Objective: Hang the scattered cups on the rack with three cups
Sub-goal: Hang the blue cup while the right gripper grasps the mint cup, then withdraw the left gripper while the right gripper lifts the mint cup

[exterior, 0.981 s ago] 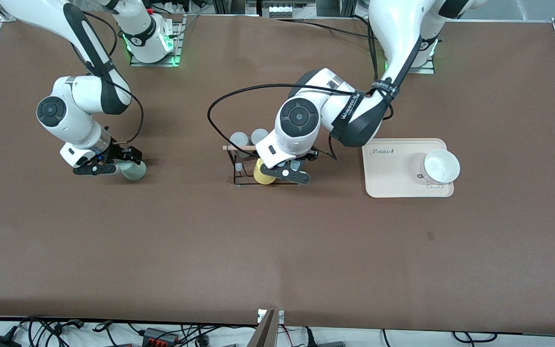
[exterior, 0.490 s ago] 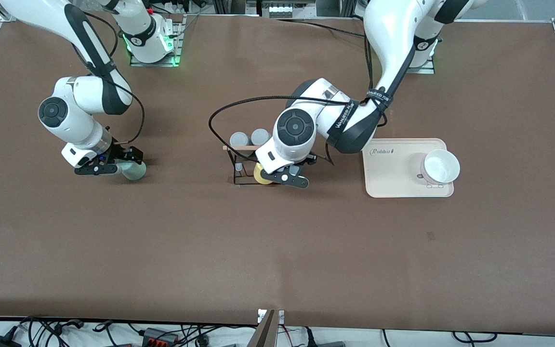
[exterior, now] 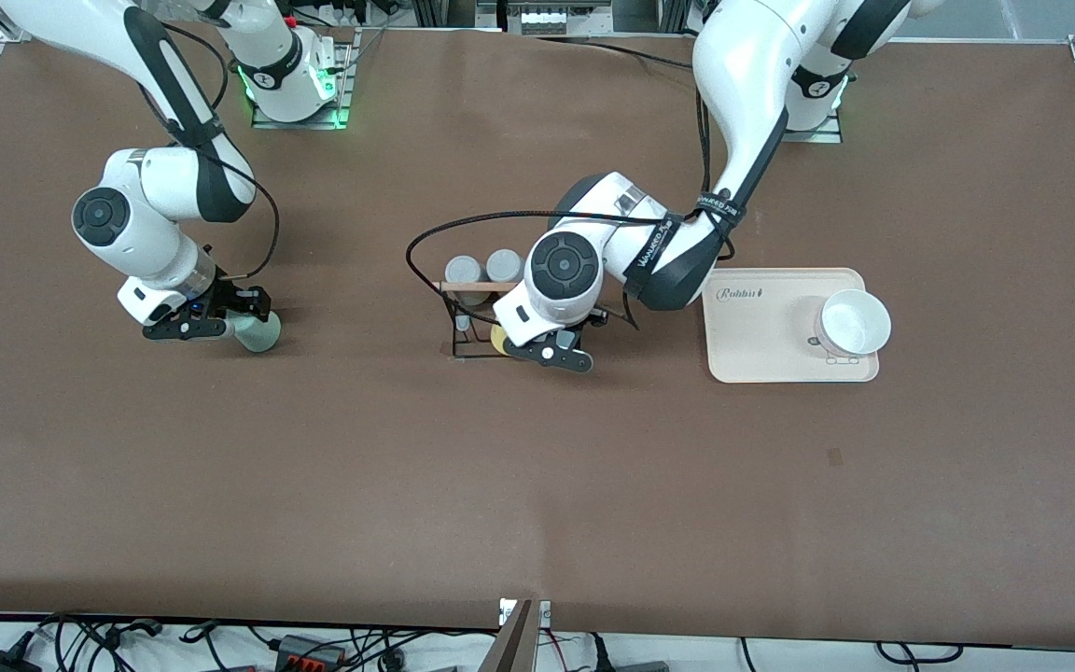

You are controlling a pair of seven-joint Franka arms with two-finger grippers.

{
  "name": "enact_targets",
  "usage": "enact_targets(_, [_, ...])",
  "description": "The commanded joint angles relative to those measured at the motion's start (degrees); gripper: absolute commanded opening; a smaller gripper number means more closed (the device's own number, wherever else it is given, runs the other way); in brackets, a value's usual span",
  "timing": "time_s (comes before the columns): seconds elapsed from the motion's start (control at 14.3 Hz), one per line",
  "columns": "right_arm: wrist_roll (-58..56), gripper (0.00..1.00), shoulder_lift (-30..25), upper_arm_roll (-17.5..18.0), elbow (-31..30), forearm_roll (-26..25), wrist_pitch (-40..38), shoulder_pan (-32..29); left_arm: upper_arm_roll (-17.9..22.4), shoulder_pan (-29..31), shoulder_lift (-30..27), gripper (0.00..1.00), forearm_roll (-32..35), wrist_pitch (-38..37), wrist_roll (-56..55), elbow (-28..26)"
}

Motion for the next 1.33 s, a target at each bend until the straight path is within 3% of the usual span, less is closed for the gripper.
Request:
enact_targets(0.0, [-0.9, 0.17, 0.0, 0.0, 0.2, -0.6, 0.3, -0.2, 0.2, -0.4, 0.8, 1.0, 0.7, 0.1, 0.2, 1.7])
enact_targets(0.21, [-1.1, 0.17, -0.3, 0.0, 0.4, -0.6, 0.1, -0.1, 0.7, 0.8, -1.8, 1.0, 0.7, -4.5, 0.0, 2.4])
enact_targets(0.56, [-1.1, 0.18, -3.1, 0.0, 0.6, -0.6, -0.9, -0.1, 1.1, 8.1, -9.1, 1.0, 1.2, -11.5, 0.3, 2.2])
enact_targets(0.7, [-0.4, 0.18, -6.4, 0.1, 2.3, -0.6, -6.8, 0.3, 1.1, 12.9, -11.9, 1.0, 1.3, -13.3, 0.3, 1.8])
enact_targets(0.98, [9.0, 0.18, -9.3, 0.1, 13.5, -0.5, -24.8, 6.2, 1.2, 21.0, -15.4, 1.0, 5.2, -15.7, 0.8, 1.6])
enact_targets(1.26, [24.9, 0.17, -8.5, 0.1, 22.5, 0.1, -30.6, 15.2, 1.2, 27.5, -18.9, 1.0, 7.2, -19.0, 3.9, 1.7])
